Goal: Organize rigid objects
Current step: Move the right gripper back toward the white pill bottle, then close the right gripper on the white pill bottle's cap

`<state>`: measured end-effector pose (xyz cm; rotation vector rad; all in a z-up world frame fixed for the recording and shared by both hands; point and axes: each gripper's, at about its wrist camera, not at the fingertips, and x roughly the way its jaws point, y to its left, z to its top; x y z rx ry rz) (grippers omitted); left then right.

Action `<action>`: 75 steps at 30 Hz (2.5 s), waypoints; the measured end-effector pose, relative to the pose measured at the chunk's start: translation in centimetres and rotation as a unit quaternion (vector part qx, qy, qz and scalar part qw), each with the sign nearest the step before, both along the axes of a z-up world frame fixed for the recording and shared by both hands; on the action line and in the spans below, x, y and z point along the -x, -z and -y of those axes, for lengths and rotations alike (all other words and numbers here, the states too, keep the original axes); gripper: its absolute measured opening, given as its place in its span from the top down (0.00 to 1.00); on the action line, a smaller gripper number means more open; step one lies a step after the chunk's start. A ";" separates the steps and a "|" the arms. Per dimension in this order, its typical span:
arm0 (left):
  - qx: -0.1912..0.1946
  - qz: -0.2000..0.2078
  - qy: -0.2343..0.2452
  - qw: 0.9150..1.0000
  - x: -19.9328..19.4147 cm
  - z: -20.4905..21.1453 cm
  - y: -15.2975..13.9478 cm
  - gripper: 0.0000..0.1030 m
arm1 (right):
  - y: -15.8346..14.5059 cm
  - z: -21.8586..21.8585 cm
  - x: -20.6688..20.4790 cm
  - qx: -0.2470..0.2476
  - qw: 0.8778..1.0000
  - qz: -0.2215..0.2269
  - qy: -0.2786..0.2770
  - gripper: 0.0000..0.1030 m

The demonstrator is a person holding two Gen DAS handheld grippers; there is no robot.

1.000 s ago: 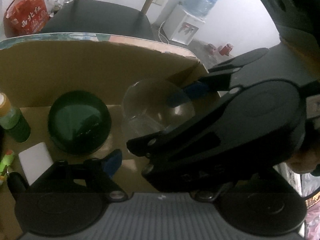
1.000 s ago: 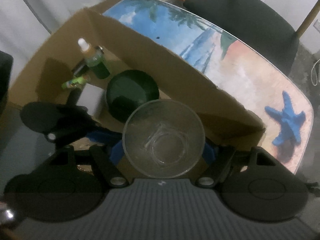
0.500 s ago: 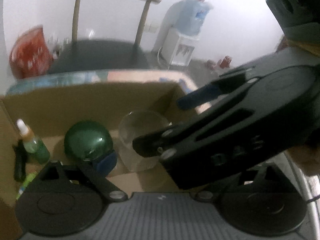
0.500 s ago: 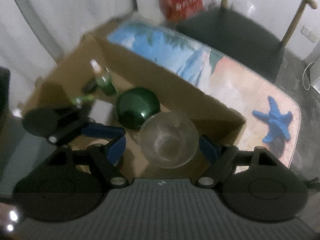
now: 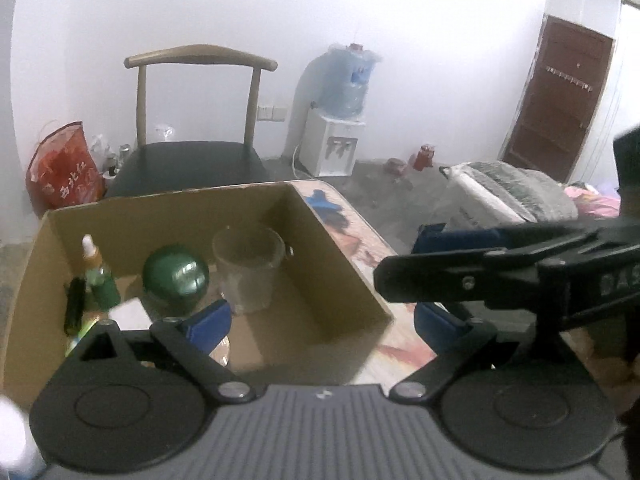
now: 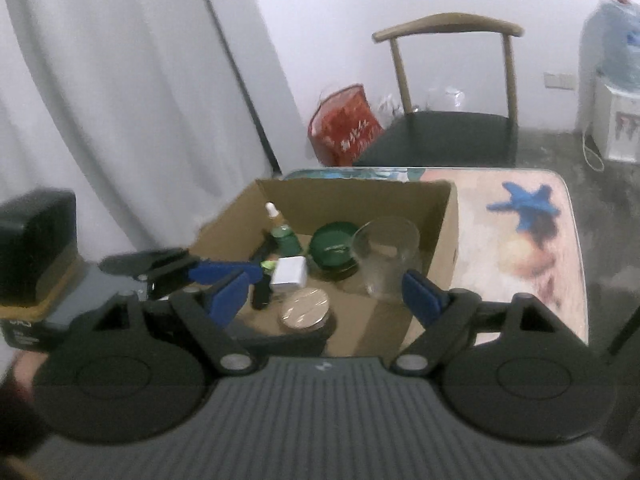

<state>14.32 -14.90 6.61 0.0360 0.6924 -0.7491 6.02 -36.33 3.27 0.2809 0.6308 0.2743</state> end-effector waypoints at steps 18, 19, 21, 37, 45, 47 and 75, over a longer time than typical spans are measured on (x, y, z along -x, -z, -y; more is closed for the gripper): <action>-0.014 0.014 -0.109 0.994 7.4 -8.8 3.1 0.04 | 5.7 -5.0 8.2 -0.065 0.997 -0.012 0.029 0.13; -0.015 0.013 -0.117 0.993 7.4 -9.2 3.2 0.04 | 5.8 -5.5 8.2 -0.063 0.998 -0.012 0.024 0.13; -0.017 0.011 -0.131 0.991 7.6 -10.1 3.4 0.04 | 5.8 -6.4 8.1 -0.058 0.998 -0.012 0.012 0.13; -0.049 0.052 -0.215 0.974 7.8 -14.7 4.2 0.04 | 4.8 -13.1 4.8 -0.041 0.995 -0.011 -0.086 0.13; -0.064 0.074 -0.233 0.967 5.9 -15.8 5.1 0.04 | 5.4 -16.3 2.1 -0.043 0.991 -0.014 -0.125 0.13; -0.073 0.087 -0.240 0.964 5.2 -16.1 5.3 0.04 | 5.4 -17.2 1.2 -0.046 0.990 -0.012 -0.135 0.14; -0.059 0.061 -0.229 0.970 1.4 -17.5 7.3 0.47 | 8.6 -23.0 -6.5 -0.071 0.983 -0.041 -0.167 0.53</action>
